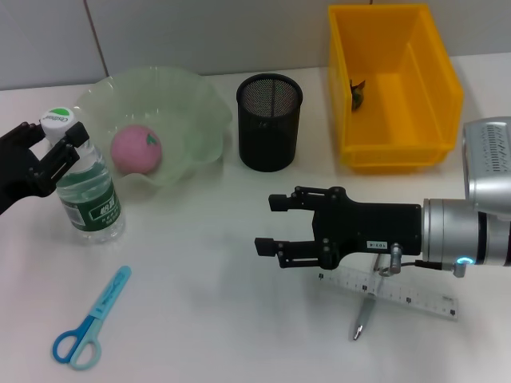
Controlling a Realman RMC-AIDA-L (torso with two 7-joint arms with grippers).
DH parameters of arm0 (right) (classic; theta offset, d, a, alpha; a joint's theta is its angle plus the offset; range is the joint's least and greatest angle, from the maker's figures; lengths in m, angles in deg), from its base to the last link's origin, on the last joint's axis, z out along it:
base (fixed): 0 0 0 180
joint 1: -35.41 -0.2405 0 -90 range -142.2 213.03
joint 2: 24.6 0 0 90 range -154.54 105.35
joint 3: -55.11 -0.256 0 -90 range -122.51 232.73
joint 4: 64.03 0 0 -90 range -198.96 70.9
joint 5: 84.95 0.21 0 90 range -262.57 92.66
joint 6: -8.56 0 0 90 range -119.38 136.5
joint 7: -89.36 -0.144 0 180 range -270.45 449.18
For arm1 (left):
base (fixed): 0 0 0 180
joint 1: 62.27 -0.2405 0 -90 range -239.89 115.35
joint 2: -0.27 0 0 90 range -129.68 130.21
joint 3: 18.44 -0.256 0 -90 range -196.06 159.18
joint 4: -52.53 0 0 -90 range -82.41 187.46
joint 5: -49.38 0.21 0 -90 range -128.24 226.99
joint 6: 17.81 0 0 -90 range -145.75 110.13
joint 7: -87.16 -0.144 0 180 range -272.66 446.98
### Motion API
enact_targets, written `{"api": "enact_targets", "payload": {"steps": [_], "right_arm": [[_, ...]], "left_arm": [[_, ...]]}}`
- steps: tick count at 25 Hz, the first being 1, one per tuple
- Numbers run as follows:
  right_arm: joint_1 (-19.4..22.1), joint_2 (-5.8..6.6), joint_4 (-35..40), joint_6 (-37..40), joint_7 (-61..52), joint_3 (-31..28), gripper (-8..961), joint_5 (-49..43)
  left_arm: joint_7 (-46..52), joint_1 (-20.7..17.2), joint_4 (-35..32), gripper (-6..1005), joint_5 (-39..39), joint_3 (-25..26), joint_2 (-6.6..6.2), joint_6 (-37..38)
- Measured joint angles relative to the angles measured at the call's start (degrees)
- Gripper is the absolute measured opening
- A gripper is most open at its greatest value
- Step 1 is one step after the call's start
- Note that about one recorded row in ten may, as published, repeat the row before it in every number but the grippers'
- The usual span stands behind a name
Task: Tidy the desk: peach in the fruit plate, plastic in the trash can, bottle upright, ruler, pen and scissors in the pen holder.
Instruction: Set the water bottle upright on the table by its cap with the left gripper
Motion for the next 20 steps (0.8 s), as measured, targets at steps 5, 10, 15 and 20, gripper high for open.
{"api": "enact_targets", "payload": {"steps": [5,10,15,20], "right_arm": [[-0.1,0.0,0.0,0.0,0.0,-0.1,765,0.0],[-0.1,0.0,0.0,0.0,0.0,-0.2,764,0.0],[-0.1,0.0,0.0,0.0,0.0,-0.2,764,0.0],[-0.1,0.0,0.0,0.0,0.0,-0.2,764,0.0]], "left_arm": [[0.0,0.0,0.0,523,0.0,0.0,0.0,-0.5],[0.0,0.0,0.1,526,0.0,0.0,0.0,-0.5],[0.0,0.0,0.1,529,0.0,0.0,0.05,-0.5],[0.0,0.0,0.1,532,0.0,0.0,0.08,-0.5]]}}
